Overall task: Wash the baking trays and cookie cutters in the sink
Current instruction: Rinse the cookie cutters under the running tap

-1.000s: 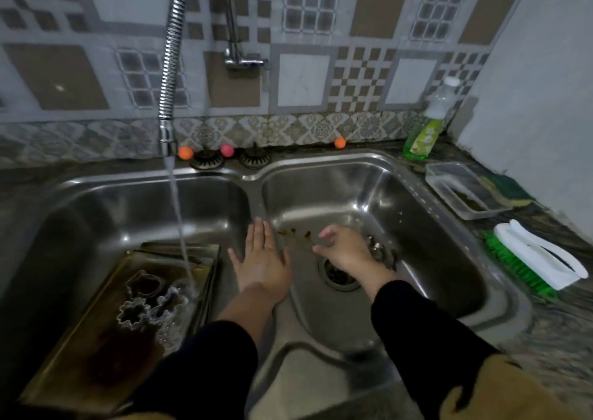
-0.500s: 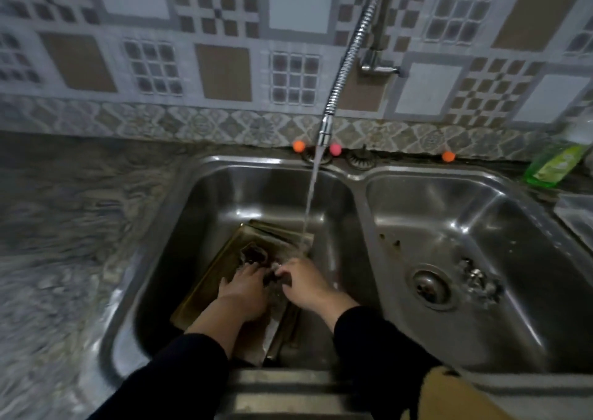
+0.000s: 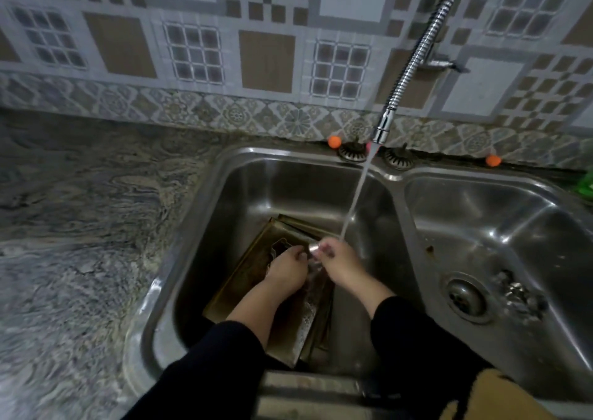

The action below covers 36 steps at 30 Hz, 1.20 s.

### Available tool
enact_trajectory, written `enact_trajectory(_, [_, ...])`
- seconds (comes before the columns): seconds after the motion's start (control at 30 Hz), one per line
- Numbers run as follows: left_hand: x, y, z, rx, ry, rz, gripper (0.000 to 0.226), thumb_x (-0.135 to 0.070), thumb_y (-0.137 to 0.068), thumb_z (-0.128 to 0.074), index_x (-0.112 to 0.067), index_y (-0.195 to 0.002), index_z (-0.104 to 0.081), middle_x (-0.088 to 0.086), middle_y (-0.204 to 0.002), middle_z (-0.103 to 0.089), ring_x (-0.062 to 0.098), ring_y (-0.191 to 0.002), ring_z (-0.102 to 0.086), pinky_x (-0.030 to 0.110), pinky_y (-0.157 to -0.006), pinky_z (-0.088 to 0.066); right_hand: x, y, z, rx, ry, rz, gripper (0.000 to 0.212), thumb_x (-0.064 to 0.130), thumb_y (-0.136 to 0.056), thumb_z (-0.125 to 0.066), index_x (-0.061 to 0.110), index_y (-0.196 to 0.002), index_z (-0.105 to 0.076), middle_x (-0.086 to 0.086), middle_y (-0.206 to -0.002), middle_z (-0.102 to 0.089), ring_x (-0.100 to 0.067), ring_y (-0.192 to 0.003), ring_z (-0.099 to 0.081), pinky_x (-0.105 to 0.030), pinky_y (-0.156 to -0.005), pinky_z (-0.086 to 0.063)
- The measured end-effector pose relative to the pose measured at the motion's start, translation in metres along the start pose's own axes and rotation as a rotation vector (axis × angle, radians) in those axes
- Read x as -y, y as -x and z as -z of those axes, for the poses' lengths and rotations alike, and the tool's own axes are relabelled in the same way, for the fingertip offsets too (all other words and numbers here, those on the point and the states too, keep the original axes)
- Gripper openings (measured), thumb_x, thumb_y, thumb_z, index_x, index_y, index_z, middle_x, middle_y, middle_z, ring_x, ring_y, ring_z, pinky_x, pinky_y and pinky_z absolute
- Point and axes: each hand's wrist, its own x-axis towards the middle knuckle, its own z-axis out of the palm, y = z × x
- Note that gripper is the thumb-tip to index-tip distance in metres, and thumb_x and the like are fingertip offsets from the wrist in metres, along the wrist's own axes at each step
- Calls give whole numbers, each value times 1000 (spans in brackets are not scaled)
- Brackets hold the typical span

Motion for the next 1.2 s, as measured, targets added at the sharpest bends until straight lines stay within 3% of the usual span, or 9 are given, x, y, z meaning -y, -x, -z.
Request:
enact_trajectory(0.13, [-23, 4, -17, 88, 509, 165, 41, -39, -104, -28, -16, -125, -54, 14, -102, -67, 27, -85, -63, 34, -70, -48, 7, 10, 22, 47, -197, -9, 10, 29, -96, -54, 25, -91, -61, 0, -93, -66, -18, -88, -65, -34, -80, -55])
enact_trajectory(0.3, [-38, 9, -25, 89, 578, 98, 35, -35, -105, -26, -19, -114, -56, 12, -100, -68, 13, -62, -61, 20, -46, -41, 3, 13, 38, -39, -274, -20, 19, 37, -94, -55, 23, -91, -66, -4, -93, -69, -21, -91, -66, -41, -87, -55])
enact_trajectory(0.47, [-42, 10, -28, 92, 603, 87, 35, -36, -104, -28, -20, -120, -55, 14, -109, -68, 15, -88, -64, 33, -62, -53, 4, 20, 42, -15, -302, -37, 18, 32, -95, -54, 22, -85, -66, -6, -90, -68, -25, -91, -66, -45, -88, -55])
enact_trajectory(0.57, [-41, 11, -28, 65, 597, 65, 31, -33, -104, -32, -18, -117, -56, 12, -106, -68, 23, -89, -68, 26, -51, -44, 2, 20, 43, -17, -345, -57, 19, 28, -96, -53, 21, -83, -66, -7, -89, -68, -26, -89, -66, -44, -88, -55])
enact_trajectory(0.7, [-37, 12, -28, -52, 463, -48, 25, -18, -102, -42, -24, -123, -54, 8, -108, -66, 17, -85, -62, 33, -72, -53, 2, 20, 48, -30, -392, -101, 21, 25, -98, -47, 21, -85, -63, -8, -91, -68, -26, -83, -66, -39, -76, -54])
enact_trajectory(0.83, [-38, 14, -29, -167, 426, -111, 41, -7, -97, -51, -24, -134, -49, 6, -98, -66, 17, -80, -64, 14, -54, -45, 0, 23, 51, -45, -563, -130, 24, 31, -98, -48, 15, -85, -59, -7, -76, -62, -18, -57, -58, -28, -57, -43])
enact_trajectory(0.93, [-42, 16, -30, -177, 372, -138, 38, -12, -97, -53, -19, -134, -54, 8, -111, -68, 20, -98, -66, 12, -62, -45, 1, 26, 51, -59, -642, -149, 26, 29, -100, -45, 11, -85, -56, -9, -76, -63, -20, -59, -57, -29, -58, -43])
enact_trajectory(1.07, [-44, 16, -31, -187, 363, -178, 36, -21, -95, -58, -19, -131, -57, 10, -105, -69, 1, -58, -55, 10, -43, -40, 0, 29, 55, -61, -654, -181, 29, 32, -101, -43, 8, -97, -59, -9, -80, -67, -21, -67, -62, -30, -62, -49])
enact_trajectory(1.2, [-46, 14, -30, -235, 396, -166, 29, -23, -92, -63, -15, -120, -64, -6, -93, -67, -2, -69, -57, 7, -52, -45, 1, 31, 62, -60, -665, -178, 28, 32, -100, -45, 9, -98, -60, -7, -79, -68, -20, -70, -63, -29, -63, -49])
